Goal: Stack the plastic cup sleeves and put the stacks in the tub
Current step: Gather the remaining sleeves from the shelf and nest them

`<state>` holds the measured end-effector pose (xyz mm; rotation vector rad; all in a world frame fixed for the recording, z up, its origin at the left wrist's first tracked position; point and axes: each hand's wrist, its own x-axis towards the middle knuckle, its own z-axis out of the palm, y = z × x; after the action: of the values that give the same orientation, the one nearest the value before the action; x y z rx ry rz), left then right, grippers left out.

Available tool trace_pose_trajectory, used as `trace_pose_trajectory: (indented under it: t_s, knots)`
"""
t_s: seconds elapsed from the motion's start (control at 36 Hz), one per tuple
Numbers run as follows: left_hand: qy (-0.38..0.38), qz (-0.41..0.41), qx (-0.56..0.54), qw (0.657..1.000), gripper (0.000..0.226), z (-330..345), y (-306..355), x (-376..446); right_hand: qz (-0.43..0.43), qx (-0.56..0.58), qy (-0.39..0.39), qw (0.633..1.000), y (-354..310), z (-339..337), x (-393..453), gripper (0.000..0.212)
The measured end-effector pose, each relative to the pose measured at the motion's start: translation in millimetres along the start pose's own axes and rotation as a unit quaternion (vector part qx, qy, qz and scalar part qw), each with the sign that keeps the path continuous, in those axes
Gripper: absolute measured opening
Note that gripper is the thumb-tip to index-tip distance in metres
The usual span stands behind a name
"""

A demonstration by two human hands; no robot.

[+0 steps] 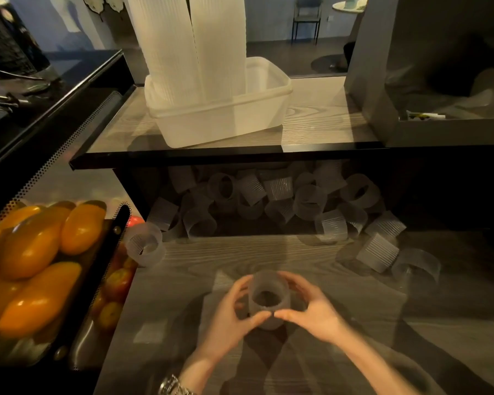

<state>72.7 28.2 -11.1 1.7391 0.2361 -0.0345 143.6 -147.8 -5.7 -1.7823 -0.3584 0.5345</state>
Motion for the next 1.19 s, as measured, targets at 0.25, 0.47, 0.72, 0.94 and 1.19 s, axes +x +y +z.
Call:
trace_pose_trajectory:
  t_s: [0.25, 0.47, 0.72, 0.94, 1.19]
  knots:
    - [0.025, -0.021, 0.032, 0.999, 0.066, 11, -32, -2, 0.028, -0.041, 0.007, 0.999, 25, 9, -9, 0.066]
    - [0.021, -0.032, 0.063, 0.997, 0.066, 9, -39, 0, 0.047, -0.032, 0.007, 0.998, 24, 9, -8, 0.066]
    - [-0.020, -0.045, 0.009, 0.999, 0.082, 3, -45, 5, 0.077, -0.062, -0.094, 0.991, 9, -5, 6, 0.069]
    - [0.086, -0.040, -0.008, 0.995, 0.049, -31, -17, 31, 0.067, -0.024, -0.097, 0.993, -24, -7, 56, 0.048]
    - [0.267, -0.110, -0.017, 0.957, 0.055, -85, -7, 97, 0.065, -0.043, -0.058, 0.995, -58, 44, 137, 0.043]
